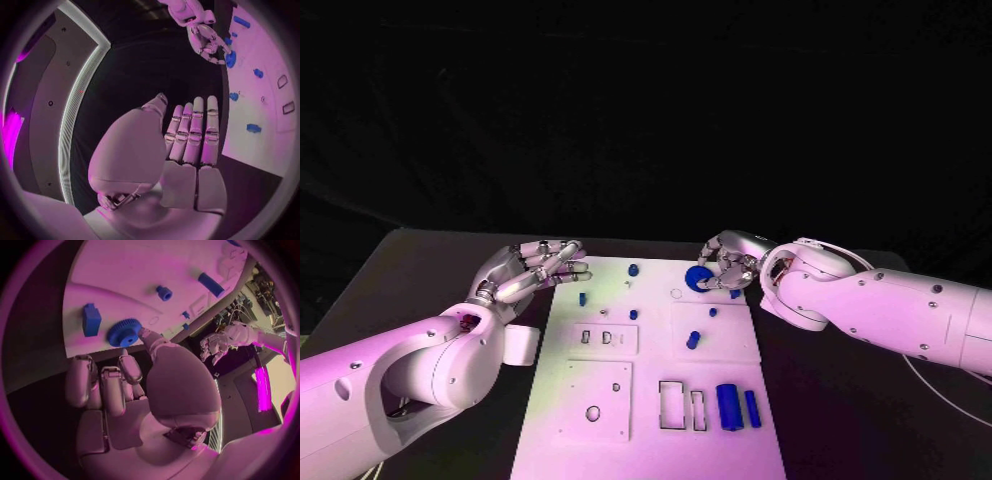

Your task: Assemble the parts on the task board

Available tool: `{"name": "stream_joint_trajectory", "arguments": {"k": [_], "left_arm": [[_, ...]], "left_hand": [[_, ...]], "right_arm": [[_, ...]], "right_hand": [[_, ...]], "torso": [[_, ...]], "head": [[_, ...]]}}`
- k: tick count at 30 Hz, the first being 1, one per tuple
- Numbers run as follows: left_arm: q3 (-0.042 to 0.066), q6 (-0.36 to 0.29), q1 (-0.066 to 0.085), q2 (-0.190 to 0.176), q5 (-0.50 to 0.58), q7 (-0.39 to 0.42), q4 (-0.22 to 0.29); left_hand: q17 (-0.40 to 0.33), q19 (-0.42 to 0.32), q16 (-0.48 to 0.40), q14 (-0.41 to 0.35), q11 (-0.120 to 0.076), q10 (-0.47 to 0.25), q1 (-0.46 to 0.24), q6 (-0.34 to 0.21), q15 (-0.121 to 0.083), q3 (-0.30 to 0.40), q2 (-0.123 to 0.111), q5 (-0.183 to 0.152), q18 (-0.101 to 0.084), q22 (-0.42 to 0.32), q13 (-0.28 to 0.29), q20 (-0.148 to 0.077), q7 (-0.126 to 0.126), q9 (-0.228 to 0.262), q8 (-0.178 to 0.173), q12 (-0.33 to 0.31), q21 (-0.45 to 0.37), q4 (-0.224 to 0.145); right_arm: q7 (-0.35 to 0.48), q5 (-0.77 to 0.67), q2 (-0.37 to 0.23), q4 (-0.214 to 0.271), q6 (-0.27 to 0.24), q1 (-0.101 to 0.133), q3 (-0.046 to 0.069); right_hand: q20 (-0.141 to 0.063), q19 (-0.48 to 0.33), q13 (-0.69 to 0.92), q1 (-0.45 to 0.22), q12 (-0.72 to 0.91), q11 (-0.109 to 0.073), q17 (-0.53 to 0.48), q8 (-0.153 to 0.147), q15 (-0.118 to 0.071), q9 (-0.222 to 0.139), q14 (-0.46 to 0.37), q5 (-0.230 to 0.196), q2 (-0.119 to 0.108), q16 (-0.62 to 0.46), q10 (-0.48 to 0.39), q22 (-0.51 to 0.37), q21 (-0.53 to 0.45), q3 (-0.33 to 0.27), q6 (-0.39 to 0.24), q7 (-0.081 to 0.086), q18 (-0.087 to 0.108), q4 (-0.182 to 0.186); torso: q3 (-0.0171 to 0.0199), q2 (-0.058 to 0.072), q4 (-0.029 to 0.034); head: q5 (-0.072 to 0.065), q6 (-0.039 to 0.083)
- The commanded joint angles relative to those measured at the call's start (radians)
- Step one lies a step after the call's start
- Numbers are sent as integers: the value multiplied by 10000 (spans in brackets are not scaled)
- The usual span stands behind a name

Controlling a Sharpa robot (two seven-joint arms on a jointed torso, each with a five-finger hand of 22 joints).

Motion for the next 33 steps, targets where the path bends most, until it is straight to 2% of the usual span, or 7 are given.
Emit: {"name": "stream_joint_trajectory", "arguments": {"k": [1,8,13,24,28,30,33], "left_arm": [[7,178,10,13,17,59,26],[7,183,11,12,17,52,20],[7,190,11,10,17,44,19],[7,202,11,-1,17,28,12],[7,206,11,-4,17,22,7],[7,208,11,-4,17,19,6],[7,212,11,-1,17,13,1]], "left_hand": [[16,7,-35,4,72,20,28,-99,63,40,-66,-26,124,-16,-7,26,138,-12,-66,-46,-58,8],[16,7,-35,4,72,20,28,-99,63,40,-66,-26,124,-16,-7,26,138,-12,-66,-46,-58,8],[16,7,-35,4,72,20,28,-99,63,40,-66,-26,124,-16,-7,26,138,-12,-66,-46,-58,8],[31,8,-51,6,76,28,33,-99,65,62,-71,-27,126,-26,-5,29,144,-14,-71,-70,-64,3],[31,8,-51,6,76,28,33,-99,65,62,-71,-27,126,-26,-5,29,144,-14,-71,-70,-64,3],[31,8,-51,6,76,28,33,-99,65,62,-71,-27,126,-26,-5,29,144,-14,-71,-70,-64,3],[31,8,-51,6,76,28,33,-99,65,62,-71,-27,126,-26,-5,29,144,-14,-71,-70,-64,3]], "right_arm": [[-91,-130,13,-36,266,-14,-3],[-87,-113,67,-135,311,-20,-3],[-81,-163,132,-204,362,-47,-4],[-108,-565,213,-279,357,-108,-11],[-96,-1036,208,-267,196,-117,-12],[-68,-1248,205,-255,81,-122,-12],[58,-1585,198,-190,-273,-134,-12]], "right_hand": [[75,7,17,91,65,17,939,40,89,13,718,41,21,56,73,11,3,12,24,-5,-177,-1],[70,38,285,306,325,4,983,132,80,14,723,-27,132,77,207,73,27,168,127,-14,-187,-74],[66,50,375,431,418,-1,1027,177,76,-5,730,-240,188,94,238,105,35,304,212,-21,-191,-138],[62,88,553,459,588,-13,1090,234,69,-23,742,-351,210,118,348,171,67,414,363,-36,-203,-161],[44,125,703,498,735,-52,1114,313,42,-42,746,-370,249,129,448,236,99,570,605,-80,-212,-190],[14,157,801,577,829,-101,1132,357,1,-71,749,-696,311,136,520,290,125,785,808,-136,-221,-243],[-36,225,949,634,964,-168,1162,369,-55,-125,756,-809,371,146,631,394,181,1130,1096,-211,-242,-311]], "torso": [[2,7,-1],[-5,2,28],[-2,7,11],[-6,2,19],[-3,-1,10],[-2,2,10],[0,1,16]], "head": [[5,-9],[-3,-16],[10,-35],[17,-73],[22,-81],[22,-77],[17,-61]]}}
